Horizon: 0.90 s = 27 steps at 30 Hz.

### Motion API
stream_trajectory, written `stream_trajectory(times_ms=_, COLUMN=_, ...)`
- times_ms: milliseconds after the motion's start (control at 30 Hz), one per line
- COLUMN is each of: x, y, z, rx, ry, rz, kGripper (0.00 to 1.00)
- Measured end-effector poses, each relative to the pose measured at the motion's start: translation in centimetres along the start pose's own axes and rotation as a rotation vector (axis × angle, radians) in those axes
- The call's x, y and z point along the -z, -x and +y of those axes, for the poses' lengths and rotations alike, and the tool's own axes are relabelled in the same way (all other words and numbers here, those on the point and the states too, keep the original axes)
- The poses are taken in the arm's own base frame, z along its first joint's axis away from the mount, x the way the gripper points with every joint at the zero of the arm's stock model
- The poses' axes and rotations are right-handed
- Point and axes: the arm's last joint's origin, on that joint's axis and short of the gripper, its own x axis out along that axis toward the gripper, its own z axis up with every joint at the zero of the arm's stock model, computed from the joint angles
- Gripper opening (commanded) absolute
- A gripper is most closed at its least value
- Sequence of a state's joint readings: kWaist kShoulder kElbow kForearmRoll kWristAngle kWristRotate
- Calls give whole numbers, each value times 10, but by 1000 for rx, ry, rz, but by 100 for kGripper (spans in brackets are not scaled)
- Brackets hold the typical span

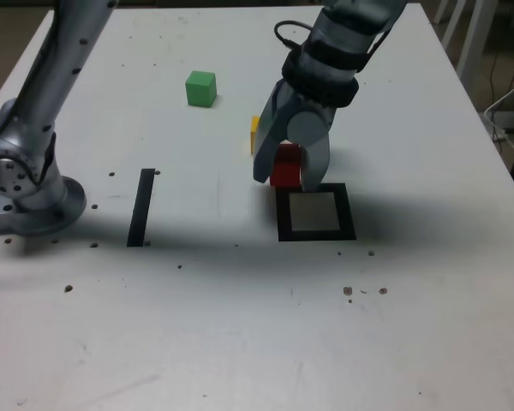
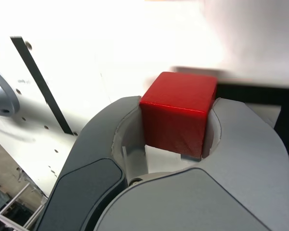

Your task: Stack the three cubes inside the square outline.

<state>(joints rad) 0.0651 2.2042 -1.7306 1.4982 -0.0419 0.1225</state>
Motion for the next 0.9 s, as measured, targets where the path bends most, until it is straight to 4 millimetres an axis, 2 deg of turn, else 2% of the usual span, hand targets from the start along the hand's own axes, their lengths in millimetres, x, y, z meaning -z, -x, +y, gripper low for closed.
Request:
stream_trajectory(times_ms=367, x=-5, y=7, z=-37, rx=-9, ry=-34, rz=-31, kGripper=30)
stream_trajectory(times_ms=900, x=-32, y=-6, z=-46, rx=-4, ry=-53, rz=-18, kGripper=30)
